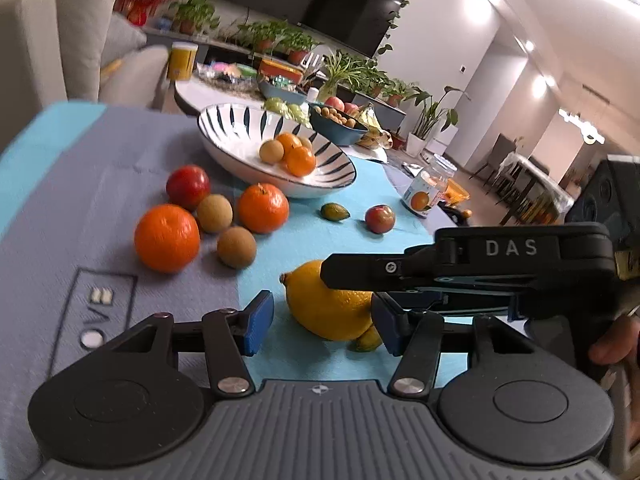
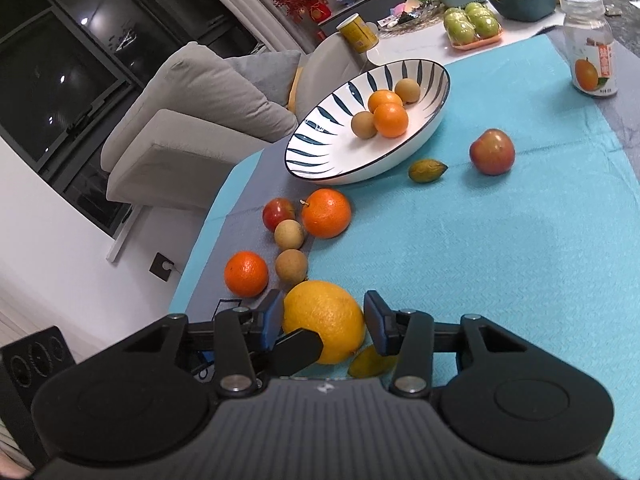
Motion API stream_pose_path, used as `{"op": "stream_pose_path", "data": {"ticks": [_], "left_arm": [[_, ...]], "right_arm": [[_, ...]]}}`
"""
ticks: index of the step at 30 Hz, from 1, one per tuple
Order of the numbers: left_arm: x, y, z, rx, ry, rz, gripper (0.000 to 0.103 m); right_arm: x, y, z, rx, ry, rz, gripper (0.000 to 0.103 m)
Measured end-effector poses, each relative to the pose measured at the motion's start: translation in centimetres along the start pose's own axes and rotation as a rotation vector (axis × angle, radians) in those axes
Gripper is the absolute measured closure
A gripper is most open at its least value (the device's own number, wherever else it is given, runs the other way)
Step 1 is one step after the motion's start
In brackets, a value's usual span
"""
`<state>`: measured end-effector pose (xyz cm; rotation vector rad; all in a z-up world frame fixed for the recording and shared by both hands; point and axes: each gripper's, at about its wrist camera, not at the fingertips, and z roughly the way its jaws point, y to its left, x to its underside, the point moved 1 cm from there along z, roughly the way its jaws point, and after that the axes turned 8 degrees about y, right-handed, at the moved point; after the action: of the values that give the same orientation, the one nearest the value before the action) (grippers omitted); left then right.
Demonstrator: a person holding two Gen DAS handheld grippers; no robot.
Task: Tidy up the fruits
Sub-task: 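Close the right tool around the yellow lemon and lift it, then carry the lemon into the striped bowl and open the right tool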
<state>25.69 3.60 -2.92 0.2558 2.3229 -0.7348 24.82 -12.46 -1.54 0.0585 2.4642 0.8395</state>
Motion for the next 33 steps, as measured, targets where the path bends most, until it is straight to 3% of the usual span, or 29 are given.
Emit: {"op": "stream_pose_path", "data": {"ticks": [2,16,33], "left_arm": [[0.1,0.3,0.0,0.030,-0.002,-0.019,0.060],[-0.4,0.0,-0.7,0.031,-0.060,-0.030,0.061],[-5.4,0.2,-0.5,0.048,-0.180,0.003,0.061]], "right_arm": [[0.0,-0.1,0.0,-0.004,0.001,0.008,0.044],[-0.3,0.0,-0.4,-0.042,-0.012,0.064,0.045],[-5.1,2.1,-0.9,-0.040,-0.112,0.004,0.045]]}}
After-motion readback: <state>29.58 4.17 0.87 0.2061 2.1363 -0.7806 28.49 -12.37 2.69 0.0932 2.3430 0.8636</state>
